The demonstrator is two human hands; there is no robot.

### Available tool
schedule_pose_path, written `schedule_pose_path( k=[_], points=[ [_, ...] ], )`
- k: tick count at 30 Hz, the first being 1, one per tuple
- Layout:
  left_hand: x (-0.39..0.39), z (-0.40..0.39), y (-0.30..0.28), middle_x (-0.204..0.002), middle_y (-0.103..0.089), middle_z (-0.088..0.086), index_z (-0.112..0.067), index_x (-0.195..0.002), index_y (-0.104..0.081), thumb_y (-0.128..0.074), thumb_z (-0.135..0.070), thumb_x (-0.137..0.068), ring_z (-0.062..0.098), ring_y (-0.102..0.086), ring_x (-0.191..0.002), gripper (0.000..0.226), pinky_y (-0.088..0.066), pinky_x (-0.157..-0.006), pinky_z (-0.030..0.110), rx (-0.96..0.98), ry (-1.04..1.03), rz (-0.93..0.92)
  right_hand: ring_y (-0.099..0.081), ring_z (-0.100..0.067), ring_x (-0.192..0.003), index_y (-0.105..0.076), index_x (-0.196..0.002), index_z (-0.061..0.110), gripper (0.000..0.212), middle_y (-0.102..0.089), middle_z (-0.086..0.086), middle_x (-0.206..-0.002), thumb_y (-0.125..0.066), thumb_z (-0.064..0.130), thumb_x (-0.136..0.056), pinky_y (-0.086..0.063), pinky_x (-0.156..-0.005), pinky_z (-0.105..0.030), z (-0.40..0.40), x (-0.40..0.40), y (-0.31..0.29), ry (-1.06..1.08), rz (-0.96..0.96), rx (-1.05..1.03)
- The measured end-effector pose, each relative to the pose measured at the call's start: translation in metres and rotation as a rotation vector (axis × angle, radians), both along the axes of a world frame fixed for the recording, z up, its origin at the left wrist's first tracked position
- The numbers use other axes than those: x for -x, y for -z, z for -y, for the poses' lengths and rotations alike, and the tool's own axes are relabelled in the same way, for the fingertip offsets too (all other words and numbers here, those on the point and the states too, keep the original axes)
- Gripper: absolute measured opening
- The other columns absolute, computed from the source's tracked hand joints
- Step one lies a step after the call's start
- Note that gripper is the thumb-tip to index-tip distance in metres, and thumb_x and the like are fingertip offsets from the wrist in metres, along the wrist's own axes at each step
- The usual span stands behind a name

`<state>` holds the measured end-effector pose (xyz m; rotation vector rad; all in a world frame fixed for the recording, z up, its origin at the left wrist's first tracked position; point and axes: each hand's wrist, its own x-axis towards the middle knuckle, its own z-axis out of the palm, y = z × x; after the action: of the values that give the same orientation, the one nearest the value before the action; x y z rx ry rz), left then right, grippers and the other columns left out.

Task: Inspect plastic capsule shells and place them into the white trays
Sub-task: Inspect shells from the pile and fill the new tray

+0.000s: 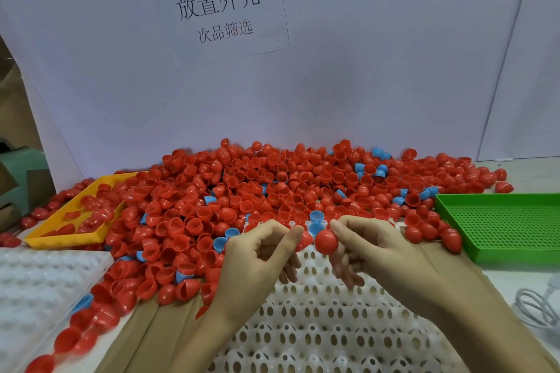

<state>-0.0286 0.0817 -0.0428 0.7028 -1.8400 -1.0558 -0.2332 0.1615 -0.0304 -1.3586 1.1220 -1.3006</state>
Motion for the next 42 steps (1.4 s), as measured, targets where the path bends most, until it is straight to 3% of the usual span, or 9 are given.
schedule_pose_path(
  k=[3,6,10,15,21,30,37,39,42],
  points=[
    [0.001,0.0,-0.001,-0.066,-0.073,0.011,-0.017,-0.076,-0.071,-0.062,-0.056,-0.099,0.031,-0.071,-0.053,0.046,-0.059,-0.052,0.042,-0.08,0.03,0.009,-0.062,-0.024,-0.058,-0.068,-0.08,0.018,0.042,-0.07,-0.016,-0.073,-0.055,0.05,-0.103,-0.05,-0.056,-0.026,0.001,-0.002,0.002,-0.004,0.004,-0.041],
    [0.002,0.002,-0.002,-0.067,-0.072,0.018,-0.011,-0.076,-0.072,-0.06,-0.053,-0.101,0.036,-0.07,-0.052,0.05,-0.057,-0.049,0.035,-0.245,0.085,0.006,-0.07,-0.035,-0.066,-0.065,-0.11,0.012,0.042,-0.073,-0.019,-0.087,-0.053,0.051,-0.101,-0.053,-0.054,-0.032,0.002,-0.004,0.003,0.025,0.051,-0.042],
    [0.001,0.004,-0.002,-0.067,-0.07,0.024,-0.009,-0.075,-0.074,-0.061,-0.053,-0.1,0.03,-0.066,-0.048,0.052,-0.051,-0.044,0.027,-0.391,0.161,0.045,-0.078,-0.035,-0.09,-0.059,-0.138,0.032,0.038,-0.071,-0.005,-0.114,-0.066,0.031,-0.101,-0.063,-0.06,-0.036,0.001,-0.006,0.004,0.048,-0.049,0.139],
    [0.002,0.004,-0.001,-0.066,-0.07,0.024,-0.013,-0.074,-0.073,-0.052,-0.058,-0.101,0.028,-0.065,-0.046,0.056,-0.049,-0.042,0.026,-0.398,0.195,0.078,-0.078,-0.028,-0.082,-0.078,-0.11,0.02,0.016,-0.076,-0.004,-0.102,-0.076,0.018,-0.094,-0.064,-0.058,-0.037,0.001,-0.012,0.006,0.169,-0.185,0.239],
    [0.004,0.002,0.001,-0.103,-0.075,0.012,-0.017,-0.124,-0.065,-0.066,-0.037,-0.102,0.038,-0.076,-0.073,0.029,-0.06,-0.061,0.035,-0.26,0.271,-0.021,-0.077,-0.028,-0.077,-0.076,-0.104,0.007,0.016,-0.078,-0.013,-0.089,-0.068,0.021,-0.099,-0.063,-0.065,-0.033,0.0,-0.005,0.003,0.18,-0.089,0.129],
    [0.007,0.002,0.006,-0.082,-0.074,0.008,-0.018,-0.109,-0.074,-0.061,-0.044,-0.102,0.027,-0.072,-0.065,0.03,-0.058,-0.063,0.029,-0.314,0.227,-0.033,-0.073,-0.026,-0.081,-0.062,-0.123,0.034,0.03,-0.07,0.002,-0.104,-0.069,0.014,-0.101,-0.062,-0.062,-0.033,0.005,-0.002,0.013,0.231,-0.318,0.261],
    [0.009,0.001,0.009,-0.084,-0.078,0.01,-0.012,-0.116,-0.072,-0.052,-0.053,-0.102,0.021,-0.071,-0.066,0.047,-0.057,-0.063,0.025,-0.359,0.235,0.032,-0.074,-0.018,-0.09,-0.078,-0.107,0.039,0.035,-0.071,0.01,-0.108,-0.073,0.006,-0.095,-0.064,-0.068,-0.033,0.004,0.006,0.02,0.179,-0.542,0.272],
    [0.005,0.007,0.007,-0.081,-0.077,0.008,-0.017,-0.114,-0.07,-0.046,-0.061,-0.1,0.021,-0.07,-0.06,0.052,-0.054,-0.054,0.024,-0.337,0.13,0.063,-0.075,-0.017,-0.085,-0.078,-0.105,0.034,0.033,-0.074,0.01,-0.102,-0.07,0.003,-0.097,-0.063,-0.065,-0.032,0.006,0.007,0.021,0.215,-0.546,0.245],
    [-0.016,0.032,0.005,-0.073,-0.071,0.004,-0.021,-0.098,-0.07,-0.044,-0.054,-0.104,0.012,-0.058,-0.047,0.042,-0.045,-0.045,0.023,-0.043,-0.242,0.084,-0.077,-0.017,-0.076,-0.076,-0.102,0.03,0.026,-0.078,0.006,-0.092,-0.069,0.005,-0.098,-0.062,-0.06,-0.03,0.008,0.012,0.024,0.235,-0.555,0.171]
  ],
)
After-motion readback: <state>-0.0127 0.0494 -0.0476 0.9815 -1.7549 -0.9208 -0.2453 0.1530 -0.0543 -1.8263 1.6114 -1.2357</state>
